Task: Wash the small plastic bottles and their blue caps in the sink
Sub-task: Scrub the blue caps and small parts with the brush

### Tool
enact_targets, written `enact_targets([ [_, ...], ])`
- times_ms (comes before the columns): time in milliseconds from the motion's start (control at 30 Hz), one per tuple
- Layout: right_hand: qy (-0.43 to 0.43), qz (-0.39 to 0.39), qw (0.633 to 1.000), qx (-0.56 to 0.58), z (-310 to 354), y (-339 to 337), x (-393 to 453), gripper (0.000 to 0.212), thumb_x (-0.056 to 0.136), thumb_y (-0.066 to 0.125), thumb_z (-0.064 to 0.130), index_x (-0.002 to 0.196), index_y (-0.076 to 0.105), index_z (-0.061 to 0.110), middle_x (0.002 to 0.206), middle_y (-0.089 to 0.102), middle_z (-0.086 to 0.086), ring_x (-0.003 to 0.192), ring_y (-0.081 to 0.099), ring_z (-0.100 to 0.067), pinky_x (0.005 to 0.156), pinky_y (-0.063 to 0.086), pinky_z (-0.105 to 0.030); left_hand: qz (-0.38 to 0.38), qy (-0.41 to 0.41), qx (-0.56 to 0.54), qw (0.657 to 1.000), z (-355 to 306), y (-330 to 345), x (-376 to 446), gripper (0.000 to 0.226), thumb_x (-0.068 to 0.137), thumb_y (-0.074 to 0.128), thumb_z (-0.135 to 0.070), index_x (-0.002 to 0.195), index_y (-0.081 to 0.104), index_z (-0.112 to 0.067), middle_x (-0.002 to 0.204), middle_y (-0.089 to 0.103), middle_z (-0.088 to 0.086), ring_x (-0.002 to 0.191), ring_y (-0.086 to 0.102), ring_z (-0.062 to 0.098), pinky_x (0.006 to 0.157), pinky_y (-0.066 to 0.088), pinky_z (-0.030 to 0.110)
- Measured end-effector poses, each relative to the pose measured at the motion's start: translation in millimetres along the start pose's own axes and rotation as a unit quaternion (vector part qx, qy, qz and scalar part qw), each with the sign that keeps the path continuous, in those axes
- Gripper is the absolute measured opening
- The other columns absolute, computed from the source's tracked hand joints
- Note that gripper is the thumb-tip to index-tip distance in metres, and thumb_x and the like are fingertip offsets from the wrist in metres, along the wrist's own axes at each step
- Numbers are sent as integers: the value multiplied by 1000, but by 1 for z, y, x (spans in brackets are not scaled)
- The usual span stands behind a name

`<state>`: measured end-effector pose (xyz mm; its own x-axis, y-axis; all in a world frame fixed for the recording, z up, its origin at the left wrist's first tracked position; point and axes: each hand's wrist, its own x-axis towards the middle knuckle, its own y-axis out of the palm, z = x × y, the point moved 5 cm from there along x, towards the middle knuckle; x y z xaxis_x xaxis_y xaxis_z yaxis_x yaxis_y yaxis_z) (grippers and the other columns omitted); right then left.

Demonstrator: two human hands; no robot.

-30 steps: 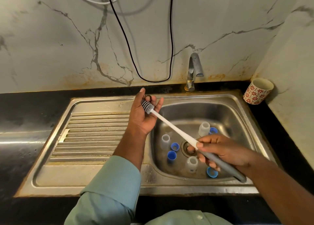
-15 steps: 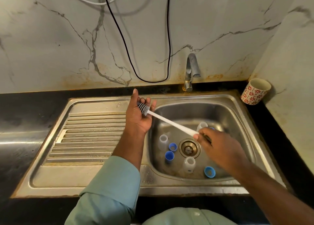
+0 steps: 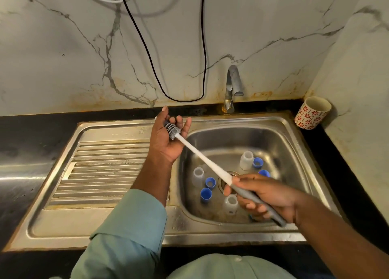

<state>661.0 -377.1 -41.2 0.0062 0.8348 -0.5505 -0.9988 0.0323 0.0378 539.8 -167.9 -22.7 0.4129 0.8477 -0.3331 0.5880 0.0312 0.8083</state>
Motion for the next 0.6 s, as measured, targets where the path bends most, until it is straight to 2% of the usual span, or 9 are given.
enact_targets([
  [100, -42, -89, 988, -115, 1, -16, 5, 46, 89, 55, 53, 98, 66, 10, 68, 59, -5, 48, 48, -10, 47, 42, -24, -1, 0, 2, 1000, -1, 1, 4, 25, 90, 67, -25, 70, 56, -17, 53, 54, -4, 53, 60, 10, 83, 60, 40],
  [200, -78, -329, 787, -516, 13, -24, 4, 42, 93, 32, 67, 94, 50, 29, 75, 58, 10, 64, 57, -7, 59, 50, -27, -53, 15, 23, 998, 3, -4, 7, 20, 91, 69, -24, 75, 58, -16, 56, 54, -3, 54, 60, 10, 80, 59, 39],
  [233, -73, -314, 802, -504, 12, -21, 5, 43, 93, 30, 67, 92, 50, 29, 71, 56, 10, 60, 56, -6, 56, 47, -26, -57, 13, 25, 998, 5, -3, 7, 20, 91, 69, -23, 75, 59, -16, 57, 55, -2, 54, 60, 10, 76, 58, 38],
  [300, -23, -146, 967, -208, 1, -17, 10, 49, 96, 39, 59, 91, 60, 15, 61, 48, 7, 46, 46, -5, 47, 36, -22, -45, 7, 22, 999, 5, -2, 9, 22, 91, 68, -24, 74, 59, -16, 56, 55, -3, 54, 60, 10, 73, 58, 37],
  [333, 26, -47, 996, -65, 0, -8, 8, 52, 97, 43, 55, 92, 63, 7, 58, 44, 3, 42, 39, -6, 44, 31, -21, -33, 3, 21, 999, 4, -2, 9, 23, 91, 68, -26, 73, 58, -16, 56, 55, -3, 53, 60, 9, 73, 59, 36],
  [433, -46, -145, 966, -210, -3, -23, 14, 47, 94, 47, 54, 90, 63, 10, 61, 51, 6, 47, 46, -3, 48, 39, -22, -22, 9, 36, 999, 3, -1, 10, 21, 90, 68, -29, 75, 59, -17, 58, 56, -4, 56, 61, 9, 75, 58, 37],
  [500, -89, -308, 828, -460, 5, -27, 11, 39, 96, 39, 59, 91, 56, 23, 72, 57, 8, 62, 55, -5, 59, 49, -27, -49, 21, 44, 998, 4, -3, 11, 19, 91, 69, -27, 78, 61, -17, 61, 55, -3, 57, 61, 10, 76, 57, 37],
  [533, -86, -325, 814, -474, 7, -26, 9, 39, 97, 36, 58, 92, 54, 24, 74, 57, 8, 64, 55, -7, 61, 50, -28, -52, 20, 39, 998, 5, -3, 11, 18, 91, 69, -26, 77, 61, -17, 60, 55, -3, 57, 60, 10, 76, 57, 37],
  [600, -36, -167, 958, -229, -10, -23, 14, 45, 99, 40, 52, 92, 60, 13, 66, 50, 2, 53, 45, -7, 53, 42, -25, -31, 9, 31, 999, 6, -1, 11, 20, 91, 68, -26, 75, 60, -17, 59, 55, -3, 55, 60, 10, 73, 59, 36],
])
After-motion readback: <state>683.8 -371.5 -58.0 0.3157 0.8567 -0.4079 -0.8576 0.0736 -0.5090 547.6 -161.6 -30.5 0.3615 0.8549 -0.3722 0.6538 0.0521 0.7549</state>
